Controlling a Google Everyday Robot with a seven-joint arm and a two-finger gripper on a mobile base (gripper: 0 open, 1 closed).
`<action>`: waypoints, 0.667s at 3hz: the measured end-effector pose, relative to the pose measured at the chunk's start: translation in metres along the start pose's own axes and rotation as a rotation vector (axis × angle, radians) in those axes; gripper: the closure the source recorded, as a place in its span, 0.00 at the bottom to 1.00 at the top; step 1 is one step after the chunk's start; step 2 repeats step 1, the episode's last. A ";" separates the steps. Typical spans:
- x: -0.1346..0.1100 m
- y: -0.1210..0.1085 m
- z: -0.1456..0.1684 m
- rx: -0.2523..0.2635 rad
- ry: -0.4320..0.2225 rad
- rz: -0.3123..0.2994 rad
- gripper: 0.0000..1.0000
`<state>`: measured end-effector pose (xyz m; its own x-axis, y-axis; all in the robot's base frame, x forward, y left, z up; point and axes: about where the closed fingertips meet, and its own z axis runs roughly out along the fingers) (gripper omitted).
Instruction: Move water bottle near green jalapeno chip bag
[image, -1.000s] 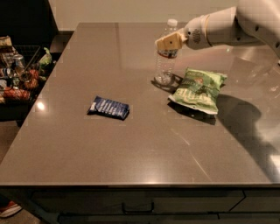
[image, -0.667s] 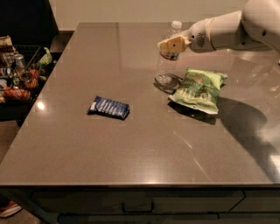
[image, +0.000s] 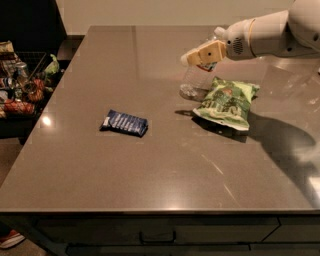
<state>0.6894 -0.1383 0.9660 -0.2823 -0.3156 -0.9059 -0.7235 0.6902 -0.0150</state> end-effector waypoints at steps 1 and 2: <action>0.000 0.000 0.000 0.000 0.000 0.000 0.00; 0.000 0.000 0.000 0.000 0.000 0.000 0.00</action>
Offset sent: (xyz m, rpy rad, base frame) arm 0.0000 0.0000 0.0000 0.0000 0.0000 0.0000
